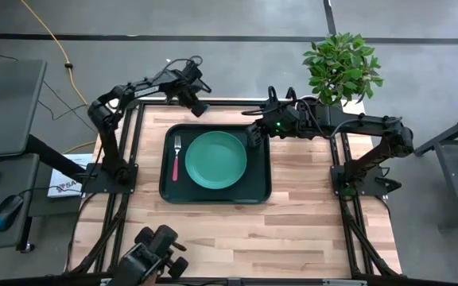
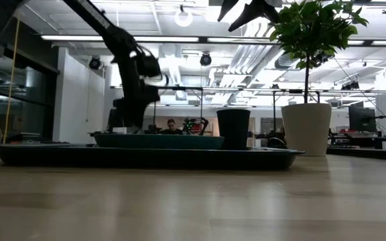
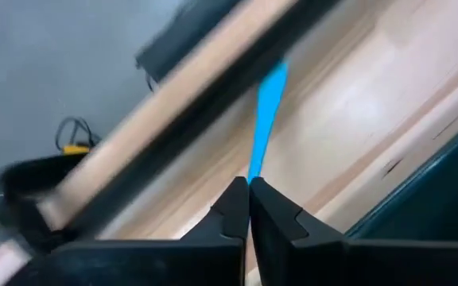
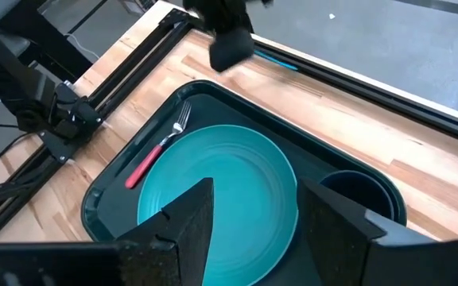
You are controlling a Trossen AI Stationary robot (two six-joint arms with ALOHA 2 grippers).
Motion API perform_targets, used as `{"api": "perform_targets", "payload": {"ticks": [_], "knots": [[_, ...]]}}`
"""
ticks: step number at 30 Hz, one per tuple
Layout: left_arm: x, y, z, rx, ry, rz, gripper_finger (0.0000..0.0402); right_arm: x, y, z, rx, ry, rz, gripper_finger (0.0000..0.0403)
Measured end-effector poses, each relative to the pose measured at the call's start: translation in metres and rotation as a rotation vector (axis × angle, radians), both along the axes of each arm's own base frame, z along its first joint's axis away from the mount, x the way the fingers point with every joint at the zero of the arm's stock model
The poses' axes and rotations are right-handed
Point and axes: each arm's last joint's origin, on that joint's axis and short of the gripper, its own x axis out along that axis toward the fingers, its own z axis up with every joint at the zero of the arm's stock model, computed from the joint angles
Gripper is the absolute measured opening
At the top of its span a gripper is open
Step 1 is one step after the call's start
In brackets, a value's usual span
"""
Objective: Pick and place plate/cup/fork/spoon on tray
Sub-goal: Put the light blue spoon on the black serving tray to the right of the pink fork
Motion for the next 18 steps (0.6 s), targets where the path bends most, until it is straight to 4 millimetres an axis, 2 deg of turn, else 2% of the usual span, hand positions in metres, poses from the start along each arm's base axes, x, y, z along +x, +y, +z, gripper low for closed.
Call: {"api": "perform_targets", "payload": {"ticks": [7,11,14,18], "knots": [[-0.001,-0.025,0.058,0.125,-0.117,-0.016,0.0001,0.0,0.0,0.0,-0.031,0.015,0.014,0.0172],[0.001,-0.044,0.08,0.149,-0.168,-0.031,0.0001,0.0,0.0,0.0,-0.042,0.024,0.032,0.0172],[0.002,-0.052,0.086,0.156,-0.171,-0.048,0.0001,0.0,0.0,0.0,-0.04,0.025,0.037,0.0172],[0.0,-0.055,0.079,0.137,-0.117,-0.038,0.0,0.0,0.0,0.0,-0.04,0.025,0.038,0.0172]]}}
